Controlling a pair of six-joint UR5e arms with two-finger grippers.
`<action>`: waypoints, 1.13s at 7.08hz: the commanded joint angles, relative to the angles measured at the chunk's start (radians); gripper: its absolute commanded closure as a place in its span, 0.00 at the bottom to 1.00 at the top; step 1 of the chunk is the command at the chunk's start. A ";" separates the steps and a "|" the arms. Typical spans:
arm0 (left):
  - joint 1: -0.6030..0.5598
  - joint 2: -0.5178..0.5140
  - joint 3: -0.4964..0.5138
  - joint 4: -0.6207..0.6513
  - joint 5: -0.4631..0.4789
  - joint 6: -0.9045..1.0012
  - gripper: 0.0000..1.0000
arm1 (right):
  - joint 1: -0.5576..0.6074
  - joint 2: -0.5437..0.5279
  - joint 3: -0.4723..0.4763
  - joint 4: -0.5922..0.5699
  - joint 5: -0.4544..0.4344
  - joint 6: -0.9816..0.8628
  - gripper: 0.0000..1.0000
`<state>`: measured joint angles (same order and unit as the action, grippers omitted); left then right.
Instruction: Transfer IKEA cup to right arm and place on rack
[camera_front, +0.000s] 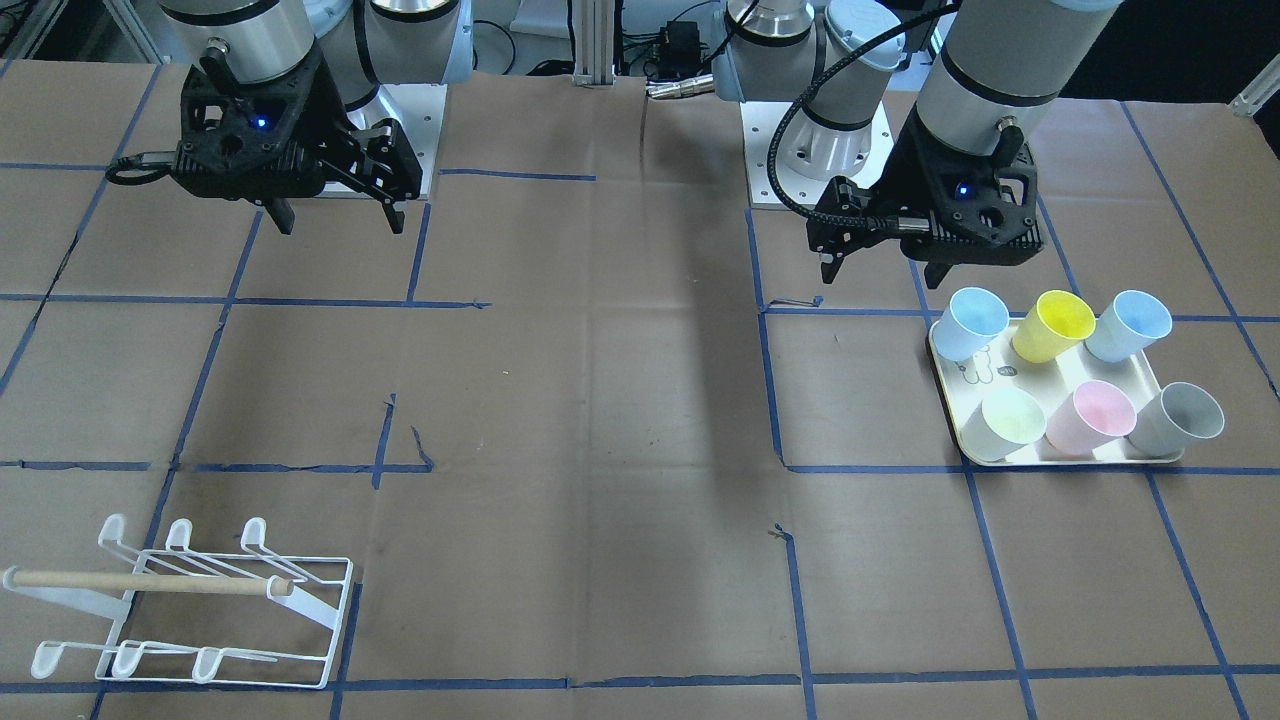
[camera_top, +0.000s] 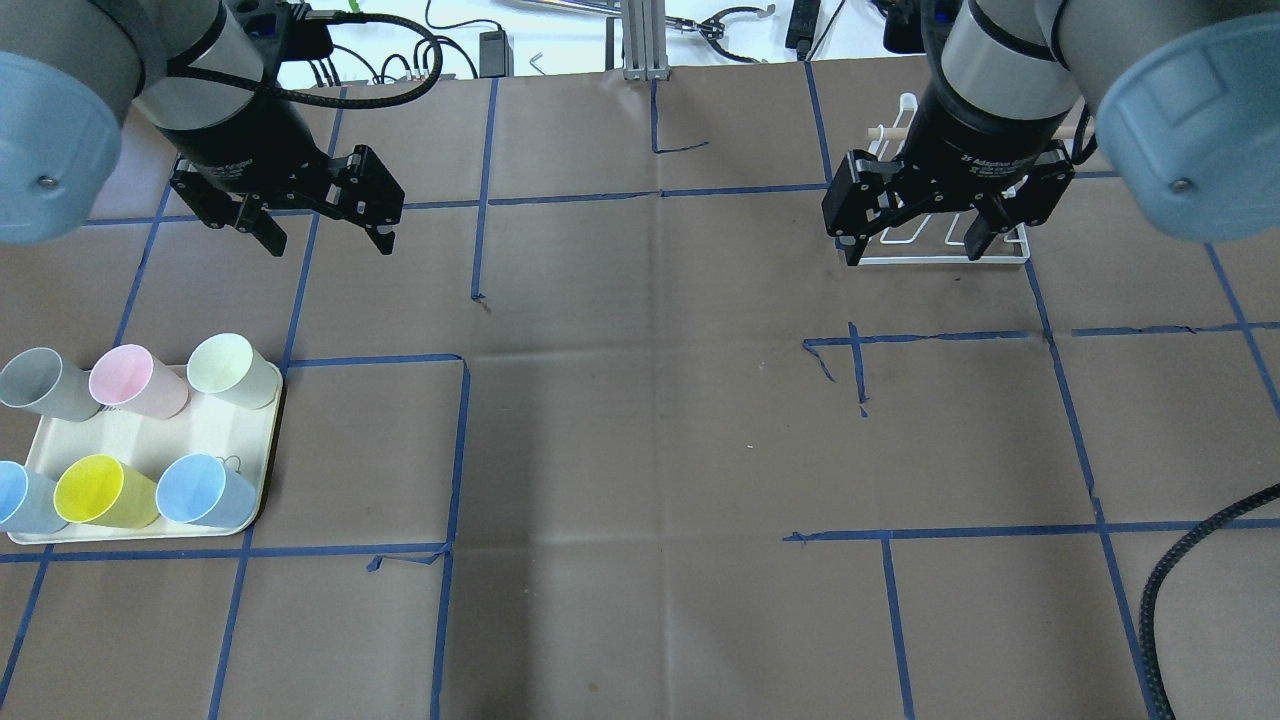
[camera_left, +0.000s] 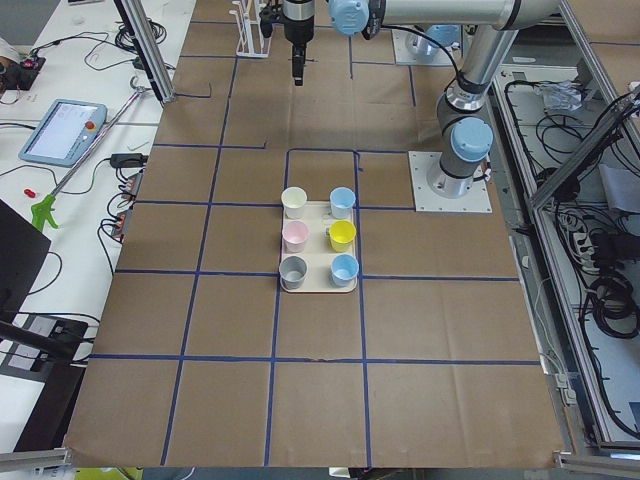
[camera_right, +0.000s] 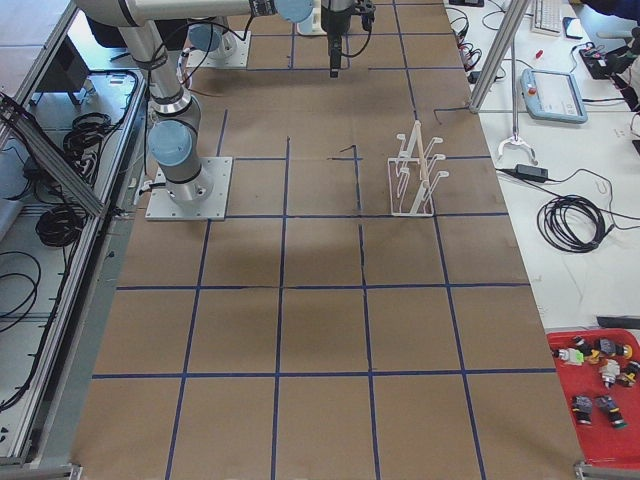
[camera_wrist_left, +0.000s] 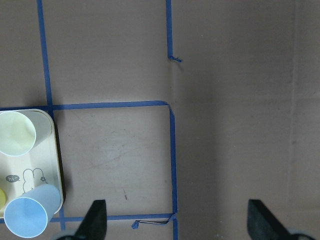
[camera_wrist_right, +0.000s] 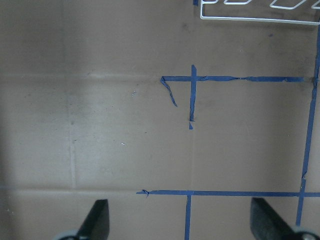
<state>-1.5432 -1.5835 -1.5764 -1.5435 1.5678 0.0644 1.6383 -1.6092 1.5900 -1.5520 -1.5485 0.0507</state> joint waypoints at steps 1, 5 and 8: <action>0.000 -0.003 0.003 0.002 0.000 0.000 0.00 | 0.000 0.000 -0.001 0.000 0.001 0.000 0.00; 0.000 -0.006 0.003 0.005 0.001 0.000 0.00 | 0.000 0.000 -0.001 0.001 -0.001 0.000 0.00; 0.005 0.008 -0.023 0.008 0.004 0.012 0.00 | 0.002 0.002 -0.001 0.001 0.001 0.000 0.00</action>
<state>-1.5411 -1.5823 -1.5879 -1.5368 1.5710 0.0677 1.6386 -1.6078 1.5892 -1.5513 -1.5485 0.0506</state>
